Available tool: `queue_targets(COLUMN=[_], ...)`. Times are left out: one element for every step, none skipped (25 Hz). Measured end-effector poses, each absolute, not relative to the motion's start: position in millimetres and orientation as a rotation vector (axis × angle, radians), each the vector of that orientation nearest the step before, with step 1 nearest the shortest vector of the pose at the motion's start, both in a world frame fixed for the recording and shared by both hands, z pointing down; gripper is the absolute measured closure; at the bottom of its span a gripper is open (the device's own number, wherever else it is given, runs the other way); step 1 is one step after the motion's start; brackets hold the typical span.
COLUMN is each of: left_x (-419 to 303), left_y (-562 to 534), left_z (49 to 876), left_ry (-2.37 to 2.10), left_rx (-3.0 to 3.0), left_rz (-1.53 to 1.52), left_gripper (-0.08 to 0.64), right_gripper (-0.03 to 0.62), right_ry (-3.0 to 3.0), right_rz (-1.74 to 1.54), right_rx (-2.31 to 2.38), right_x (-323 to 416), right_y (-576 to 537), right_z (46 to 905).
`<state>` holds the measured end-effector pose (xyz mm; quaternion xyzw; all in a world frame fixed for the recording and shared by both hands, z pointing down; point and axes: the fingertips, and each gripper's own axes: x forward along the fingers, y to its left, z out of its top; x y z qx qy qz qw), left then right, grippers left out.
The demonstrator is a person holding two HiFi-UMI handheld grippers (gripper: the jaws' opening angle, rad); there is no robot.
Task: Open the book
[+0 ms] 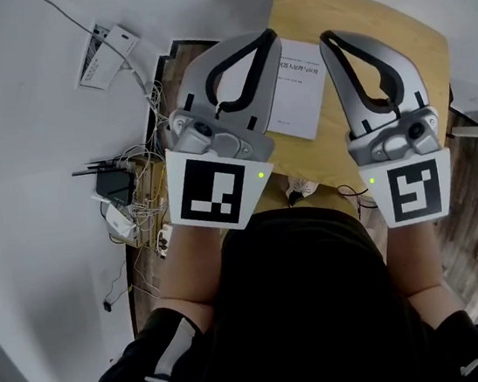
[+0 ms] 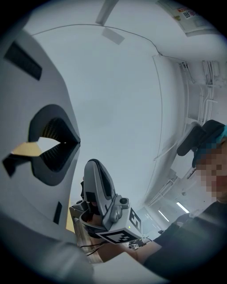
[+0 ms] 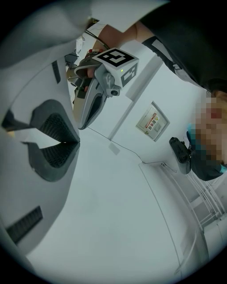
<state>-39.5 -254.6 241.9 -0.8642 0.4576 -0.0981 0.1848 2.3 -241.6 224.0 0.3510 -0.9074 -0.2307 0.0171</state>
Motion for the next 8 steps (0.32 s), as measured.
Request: queue_targets(left_x=[-38.6, -37.9, -37.4, -37.1, -36.8, -36.5, -36.1, -35.7], left_y=[-254.8, -255.0, -255.2, -255.4, -255.4, -254.9, -253.9, -252.8], left_z=[241.6, 241.7, 242.3, 243.5, 245.3, 247.5, 250.0, 252.6], left_ry=[1.286, 1.284, 1.284, 1.284, 1.285, 1.285, 1.284, 1.284], left_rx=[-2.437, -2.438, -2.441, -2.443, -2.447, -2.452, -2.459, -2.466], left_rz=[-0.277, -0.277, -0.278, -0.283, -0.292, -0.303, -0.315, -0.327], left_gripper=[0.549, 0.549, 0.549, 0.549, 0.549, 0.549, 0.549, 0.549], right_gripper=[0.563, 0.563, 0.563, 0.563, 0.563, 0.563, 0.563, 0.563], right_ry=[-2.821, -2.824, -2.825, -2.825, -2.826, -2.827, -2.828, -2.830], right_rz=[-0.715, -0.714, -0.713, -0.711, -0.706, -0.699, -0.690, -0.681], right_rx=[1.095, 1.099, 1.101, 1.102, 1.103, 1.104, 1.105, 1.105], right_x=[3.1, 3.6, 3.8, 3.8, 3.8, 3.9, 3.8, 3.8], right_y=[-242.4, -242.7, -242.9, -243.0, -243.0, -242.5, -241.7, -240.7], right_z=[223.5, 223.1, 223.1, 223.3, 223.7, 224.3, 225.1, 226.0])
